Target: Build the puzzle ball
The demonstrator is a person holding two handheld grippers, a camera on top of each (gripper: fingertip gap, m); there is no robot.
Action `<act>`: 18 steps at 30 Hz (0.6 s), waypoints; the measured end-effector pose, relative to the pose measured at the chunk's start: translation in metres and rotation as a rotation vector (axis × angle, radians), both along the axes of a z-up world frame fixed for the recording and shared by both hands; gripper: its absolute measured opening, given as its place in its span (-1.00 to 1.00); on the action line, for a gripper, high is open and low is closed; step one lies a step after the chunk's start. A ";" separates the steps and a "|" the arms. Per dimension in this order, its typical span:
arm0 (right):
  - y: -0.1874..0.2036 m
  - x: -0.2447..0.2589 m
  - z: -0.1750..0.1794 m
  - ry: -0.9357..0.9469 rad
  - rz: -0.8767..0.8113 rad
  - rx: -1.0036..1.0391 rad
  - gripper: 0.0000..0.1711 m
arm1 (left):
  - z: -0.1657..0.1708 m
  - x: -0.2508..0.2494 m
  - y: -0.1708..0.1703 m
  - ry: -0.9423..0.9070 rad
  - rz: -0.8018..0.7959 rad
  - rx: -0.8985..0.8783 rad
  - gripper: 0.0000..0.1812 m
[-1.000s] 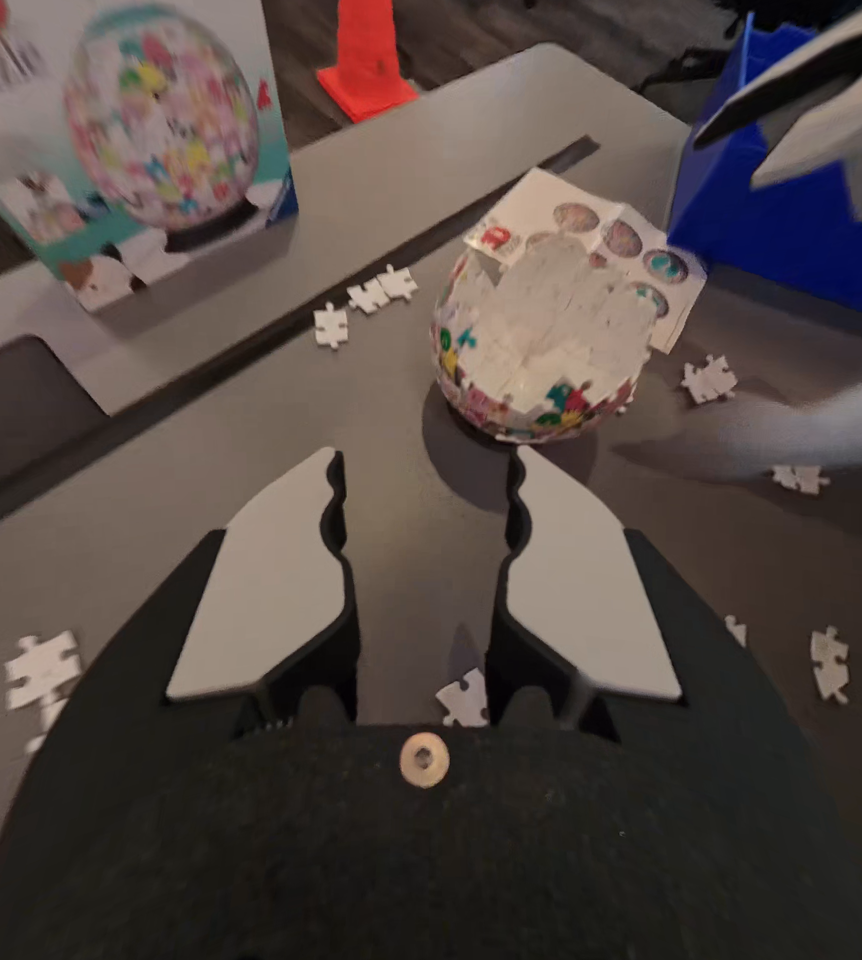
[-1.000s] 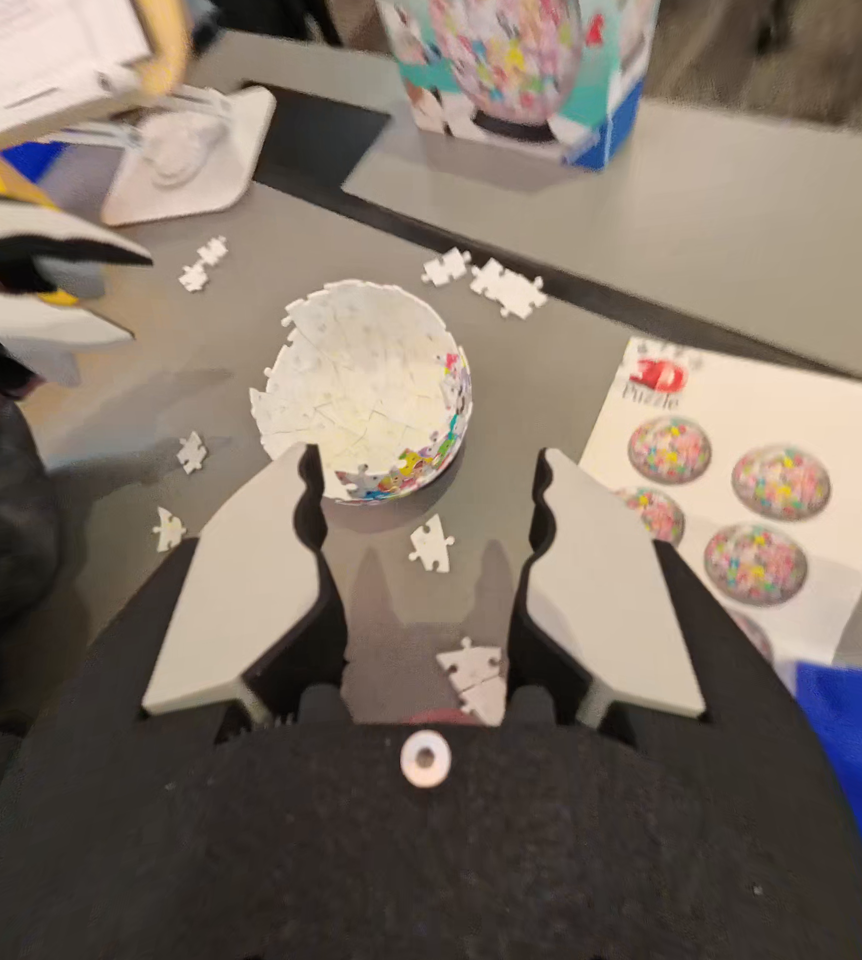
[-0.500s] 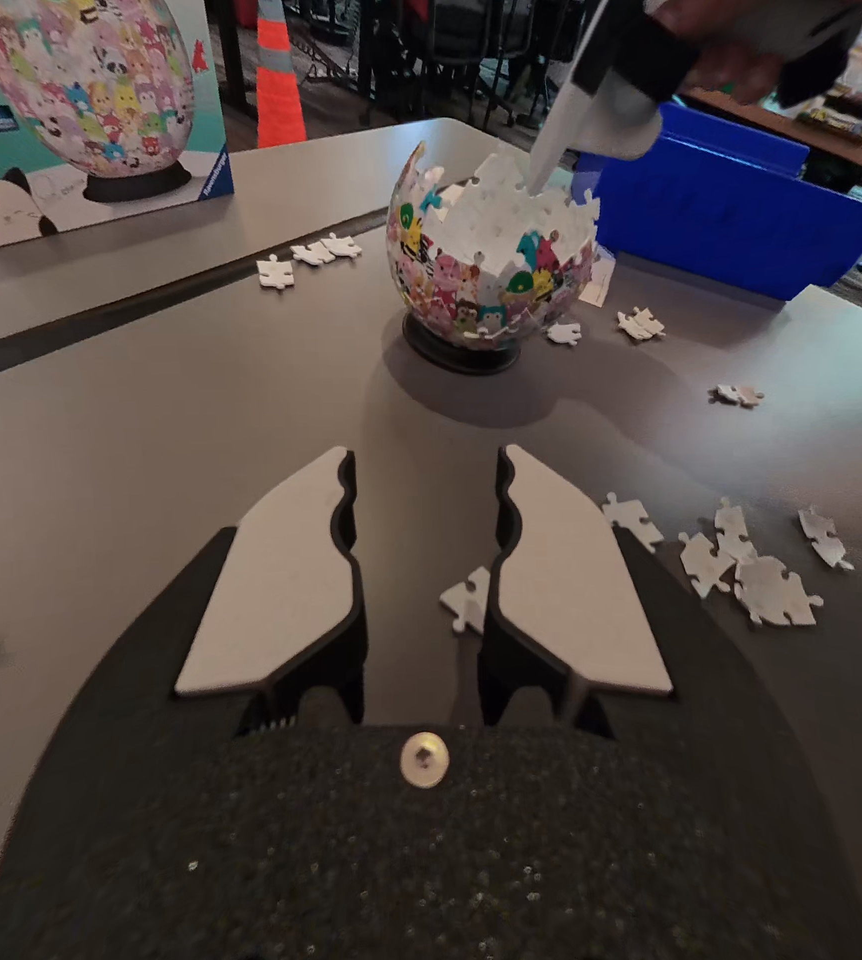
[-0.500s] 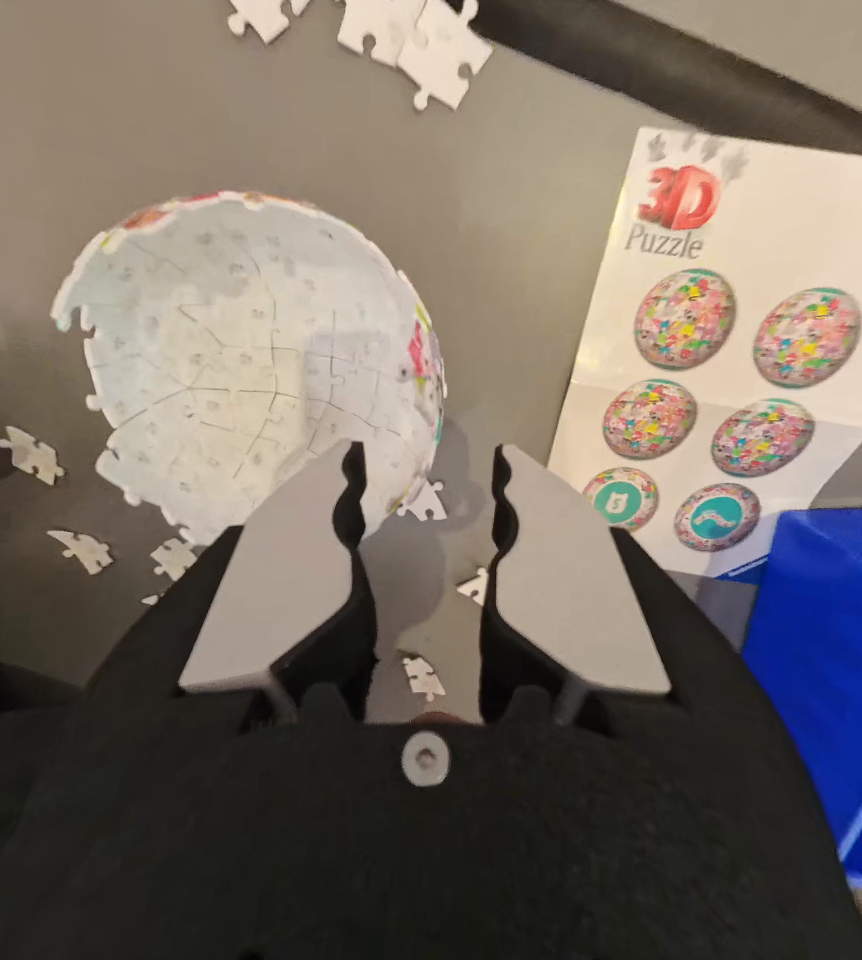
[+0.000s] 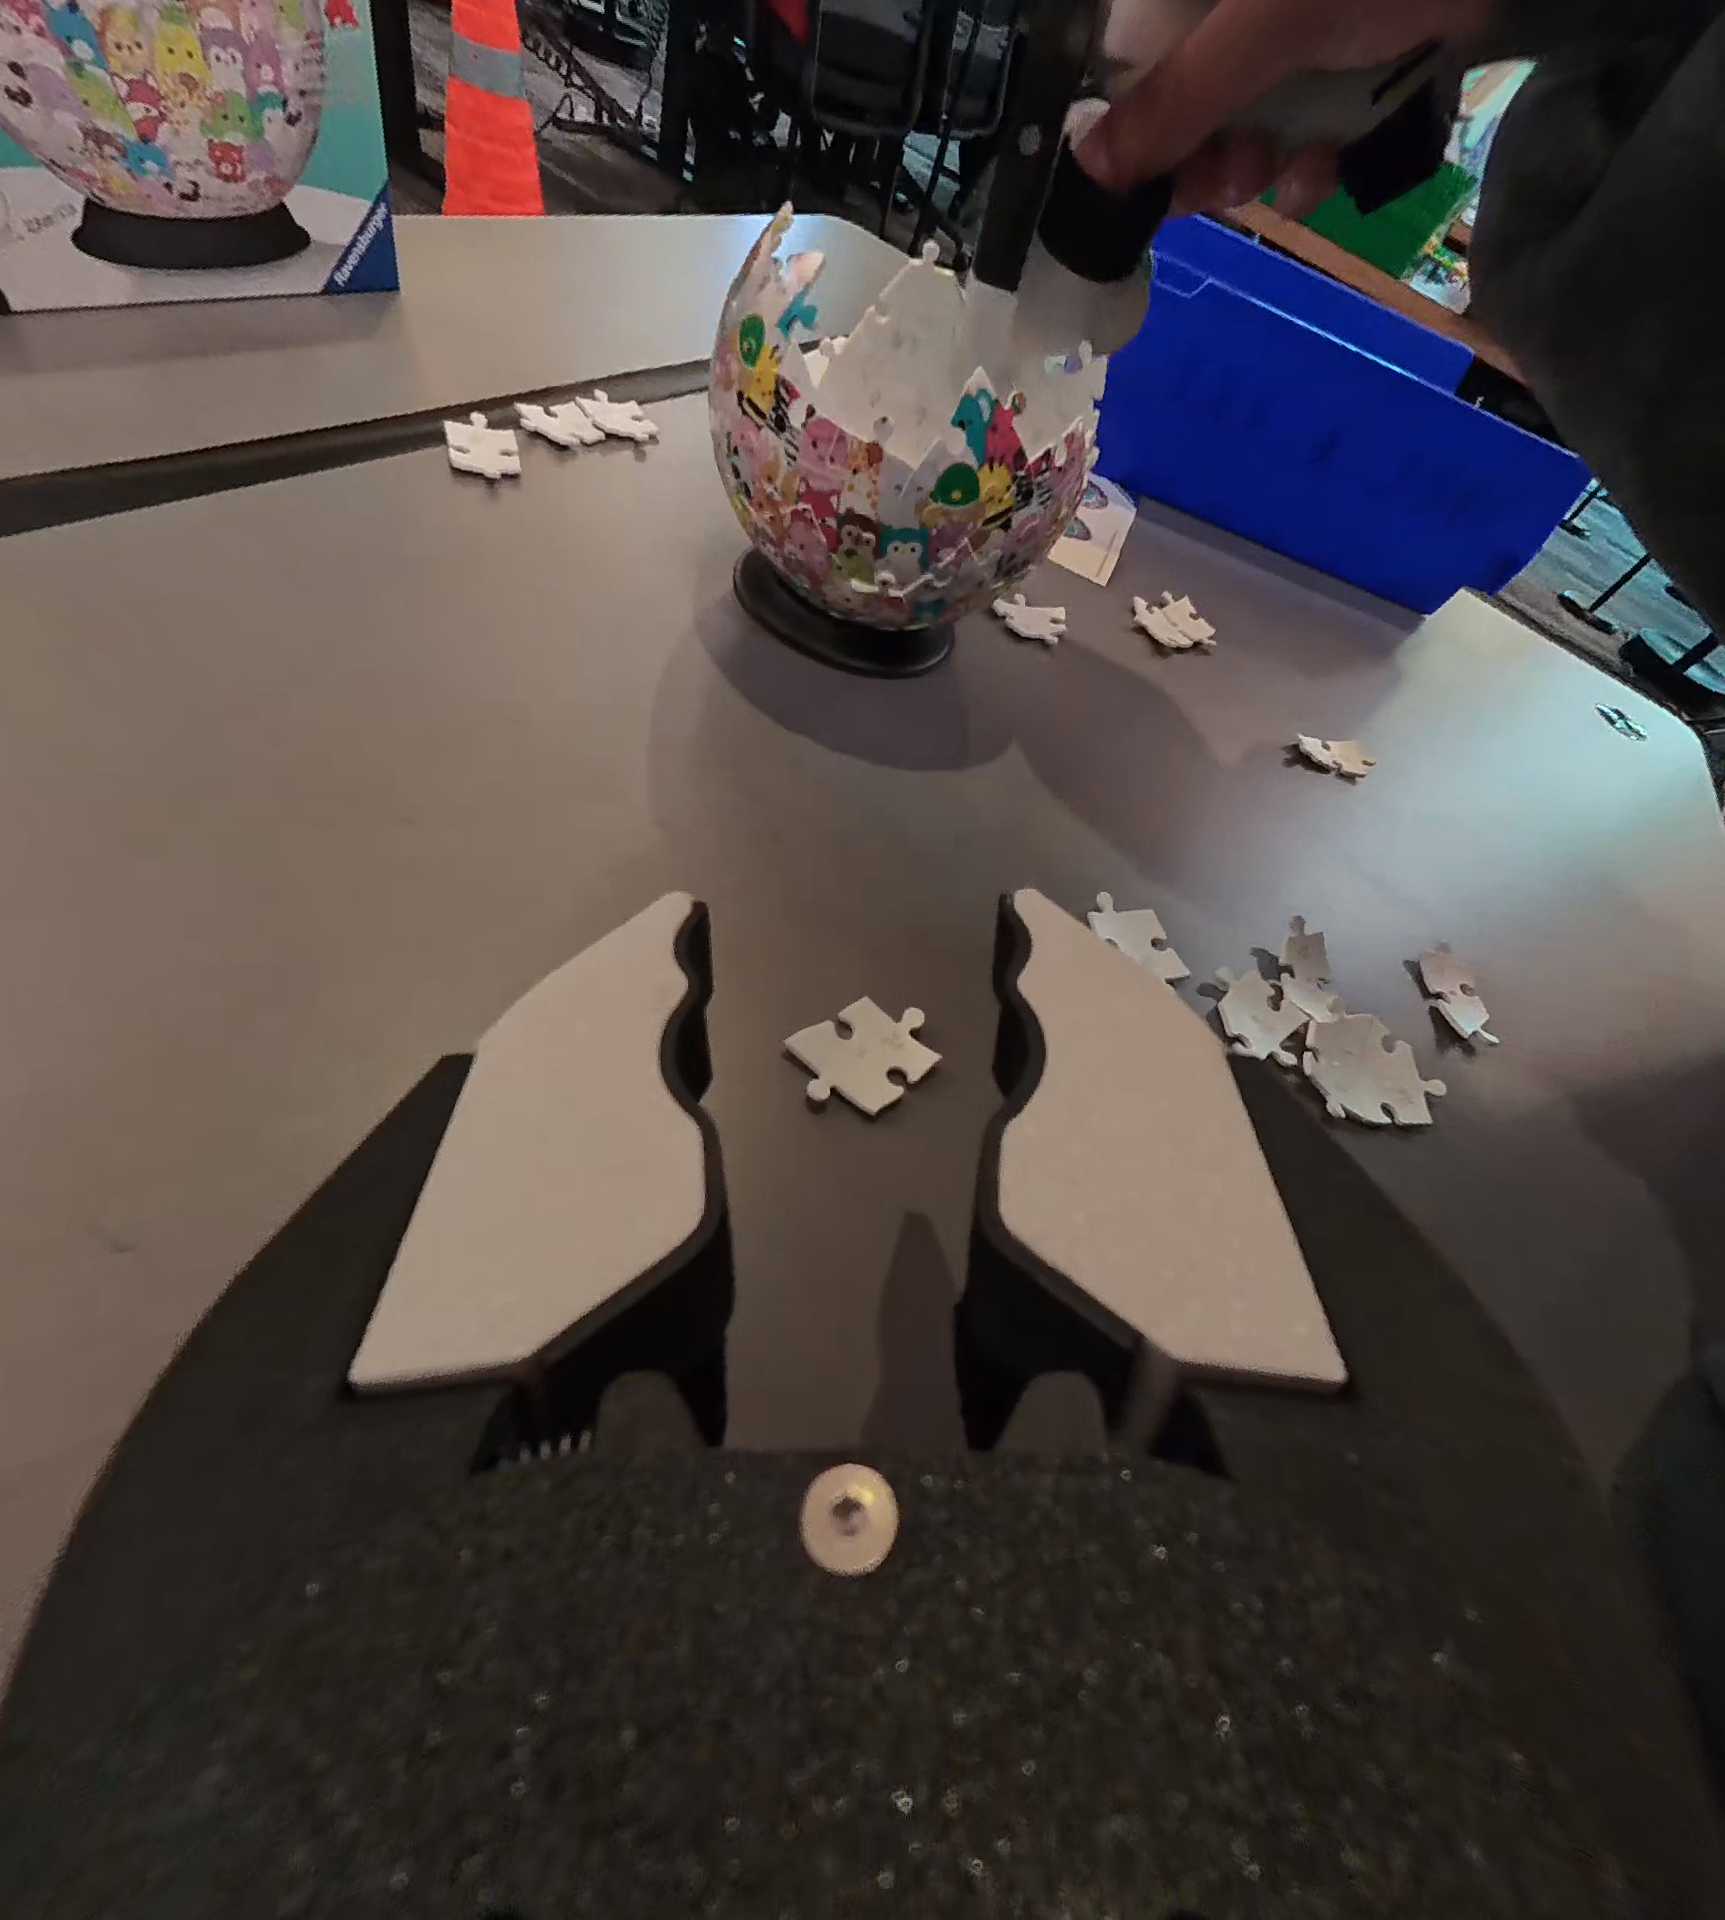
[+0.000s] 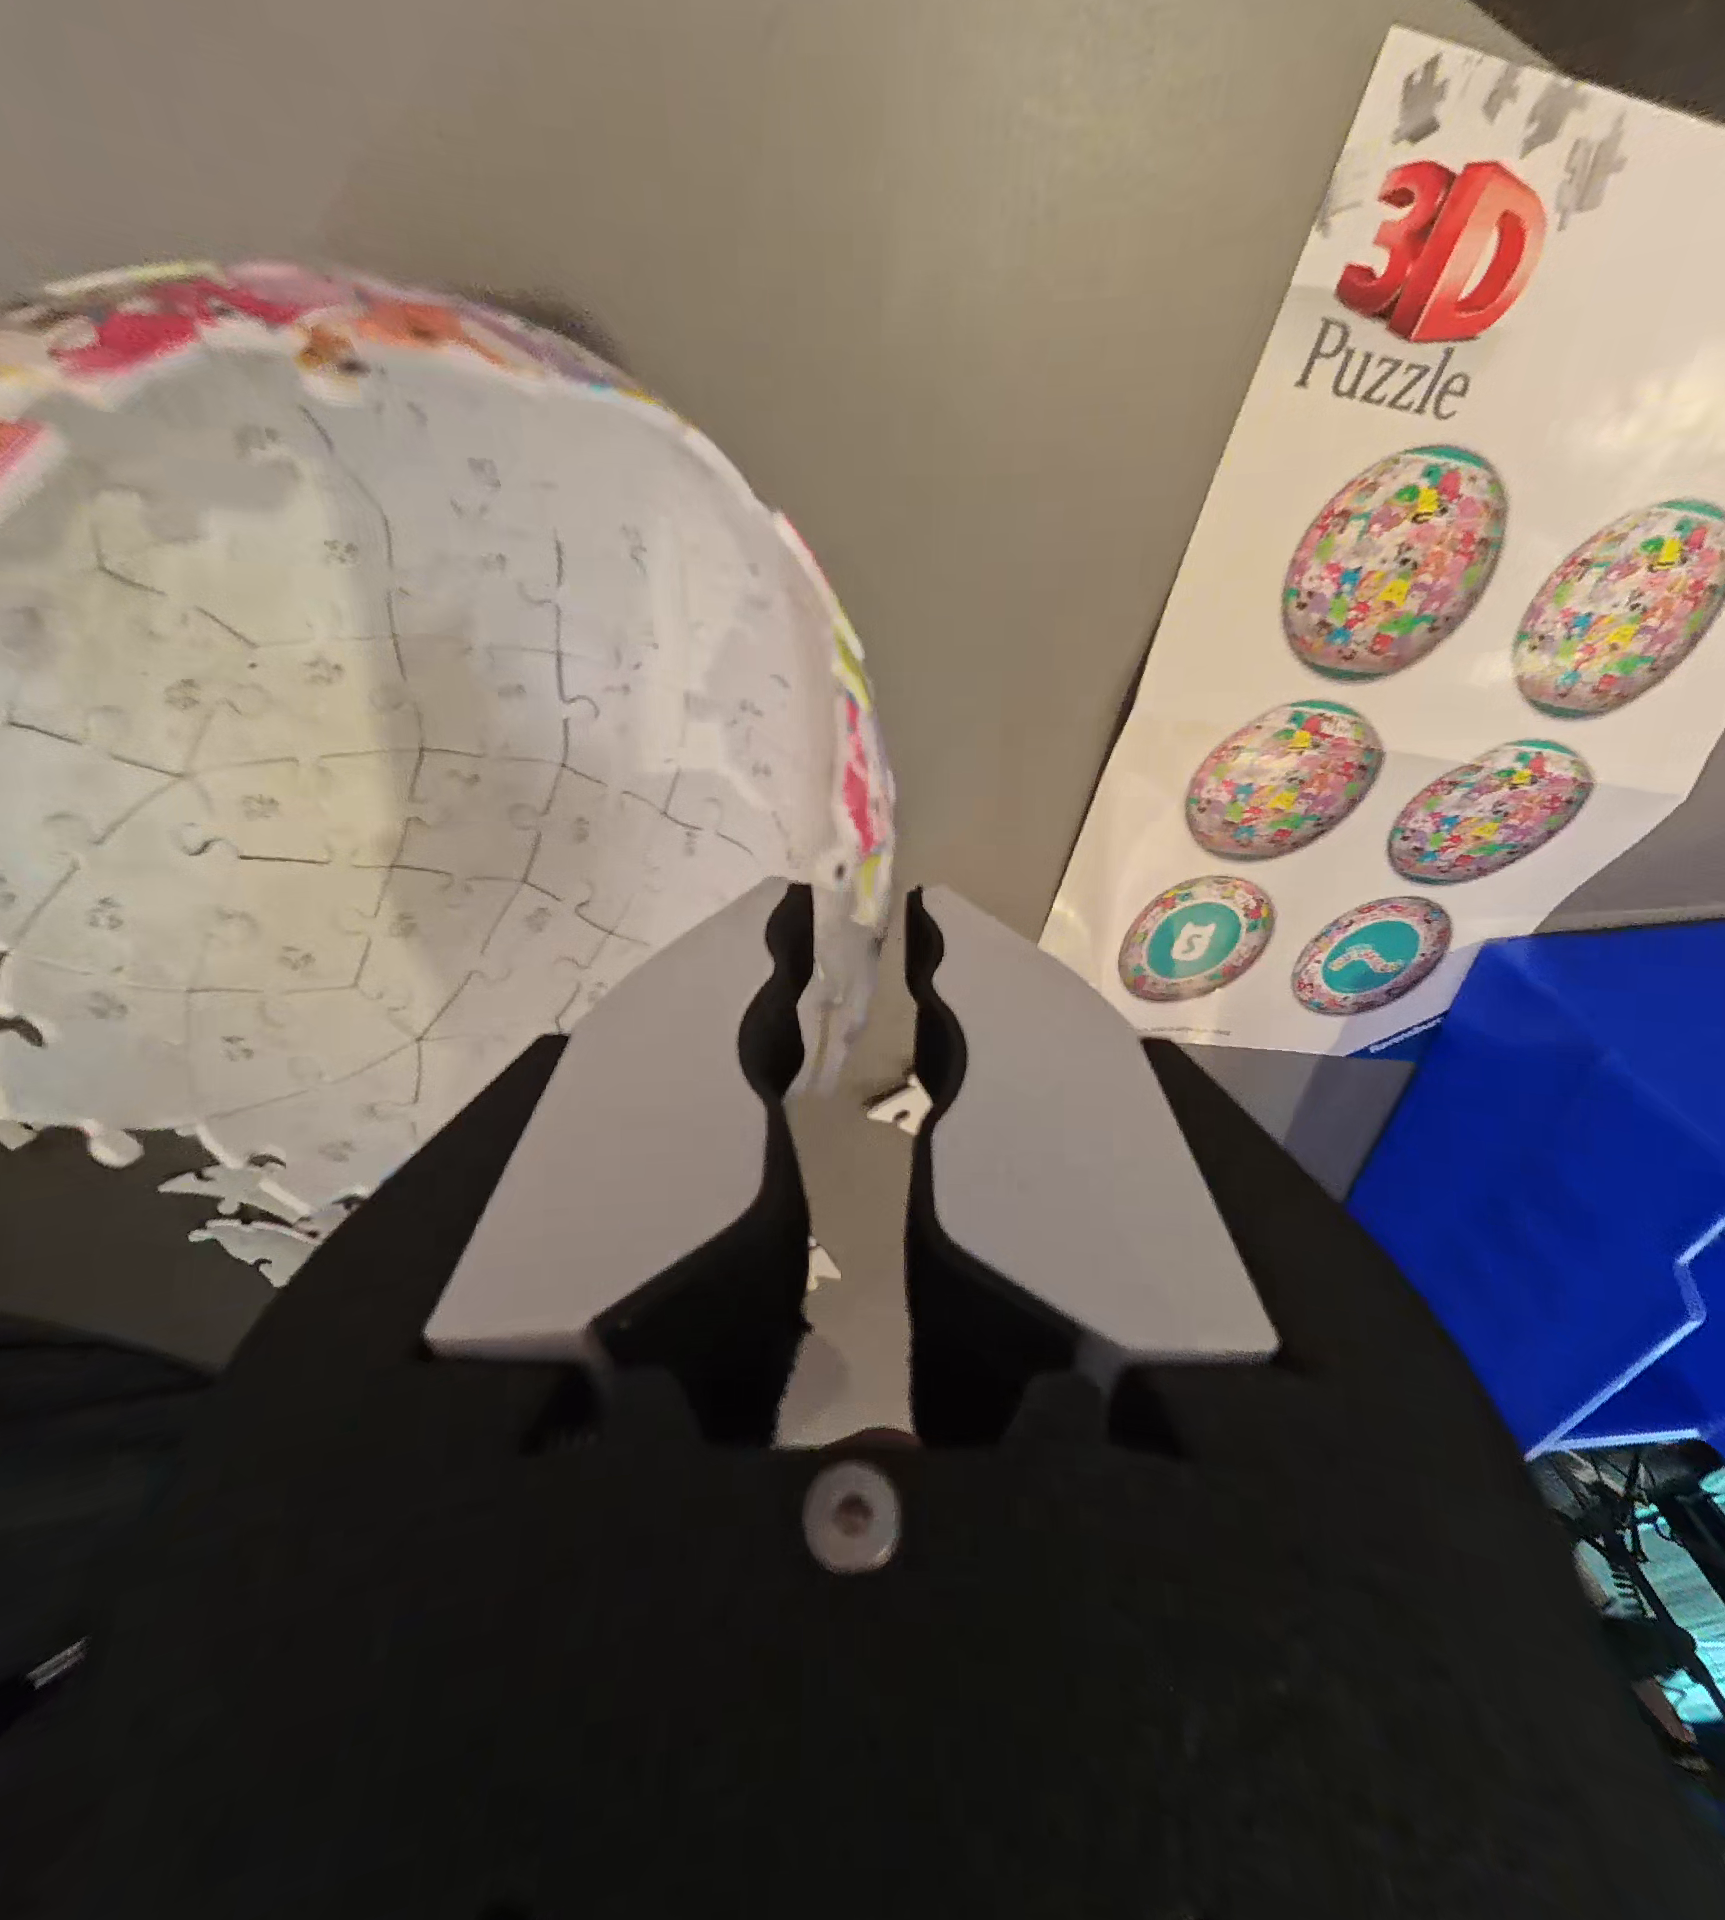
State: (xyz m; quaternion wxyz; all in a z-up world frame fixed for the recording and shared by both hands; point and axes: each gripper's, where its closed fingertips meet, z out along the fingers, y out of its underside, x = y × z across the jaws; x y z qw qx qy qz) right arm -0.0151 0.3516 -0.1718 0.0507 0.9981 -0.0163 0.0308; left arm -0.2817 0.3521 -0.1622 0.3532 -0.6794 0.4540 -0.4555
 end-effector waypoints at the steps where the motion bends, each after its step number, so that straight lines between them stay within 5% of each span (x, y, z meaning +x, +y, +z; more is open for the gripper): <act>1: 0.000 -0.001 0.000 0.001 0.003 -0.009 -0.81 | 0.000 0.000 0.000 0.001 -0.001 -0.001 -0.43; 11: -0.007 -0.005 0.037 -0.058 0.096 0.021 -0.69 | -0.001 -0.002 0.000 -0.014 -0.009 -0.062 -0.42; 15: -0.005 -0.018 0.078 -0.115 0.584 0.010 -0.46 | -0.001 -0.001 -0.003 -0.007 -0.017 -0.045 -0.42; 18: -0.024 -0.048 0.082 0.037 1.107 -0.082 -0.34 | -0.001 -0.001 -0.004 -0.004 -0.026 -0.035 -0.42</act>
